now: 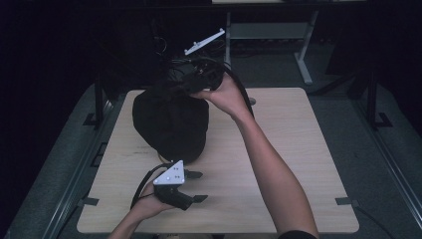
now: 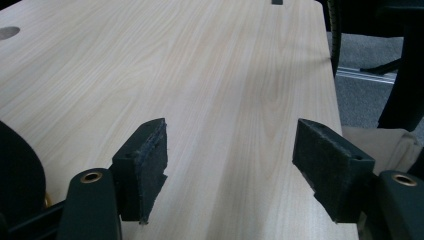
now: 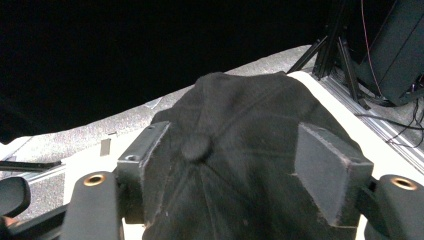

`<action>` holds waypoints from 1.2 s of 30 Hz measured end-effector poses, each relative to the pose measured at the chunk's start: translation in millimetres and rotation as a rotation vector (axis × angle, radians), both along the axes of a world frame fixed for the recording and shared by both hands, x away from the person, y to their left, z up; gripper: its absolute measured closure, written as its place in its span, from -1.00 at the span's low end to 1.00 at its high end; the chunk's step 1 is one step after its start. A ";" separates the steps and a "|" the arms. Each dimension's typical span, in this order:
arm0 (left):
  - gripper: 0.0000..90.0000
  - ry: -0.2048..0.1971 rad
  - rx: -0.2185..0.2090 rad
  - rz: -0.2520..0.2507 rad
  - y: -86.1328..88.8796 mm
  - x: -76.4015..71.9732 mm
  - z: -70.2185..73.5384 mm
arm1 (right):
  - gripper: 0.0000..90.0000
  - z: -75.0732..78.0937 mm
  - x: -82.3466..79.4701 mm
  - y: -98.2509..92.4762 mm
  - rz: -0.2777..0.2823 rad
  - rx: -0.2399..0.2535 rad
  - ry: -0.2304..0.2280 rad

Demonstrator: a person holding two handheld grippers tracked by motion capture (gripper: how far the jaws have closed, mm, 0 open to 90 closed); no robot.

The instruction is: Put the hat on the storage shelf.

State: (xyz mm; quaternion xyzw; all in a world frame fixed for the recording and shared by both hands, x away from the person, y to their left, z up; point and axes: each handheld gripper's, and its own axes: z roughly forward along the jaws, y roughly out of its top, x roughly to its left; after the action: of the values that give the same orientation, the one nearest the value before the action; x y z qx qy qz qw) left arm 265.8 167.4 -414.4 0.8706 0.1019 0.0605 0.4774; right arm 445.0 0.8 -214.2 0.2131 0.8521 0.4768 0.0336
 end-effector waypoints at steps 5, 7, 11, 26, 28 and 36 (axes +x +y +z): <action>-0.37 0.007 -0.002 0.012 1.0 0.4 -0.5 | -0.37 0.0 -3.2 -13.1 -0.014 0.015 0.001; -0.38 0.007 -0.005 0.014 1.2 0.5 -0.8 | -0.39 0.3 -5.1 -16.9 -0.024 0.017 0.000; -0.38 0.013 -0.009 0.012 1.2 0.8 -1.6 | -0.39 -0.7 -8.2 -24.3 -0.026 0.019 -0.007; -0.41 0.019 -0.022 0.008 2.1 0.8 -3.0 | -0.42 -22.4 -27.3 -58.7 -0.048 -0.006 0.038; -0.41 0.021 -0.024 0.008 1.8 0.6 -3.5 | -0.42 -26.9 -29.5 -64.1 -0.056 -0.008 0.043; -0.42 0.023 -0.018 0.006 1.4 0.9 -5.5 | -0.42 -39.3 -38.2 -87.7 -0.088 -0.001 0.060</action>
State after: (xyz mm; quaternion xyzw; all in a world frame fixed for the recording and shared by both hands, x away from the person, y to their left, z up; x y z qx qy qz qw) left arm 266.7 168.8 -419.9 0.8667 0.1108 0.0509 0.4837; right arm 406.8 -87.0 -253.5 0.2644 0.8429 0.4676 0.0291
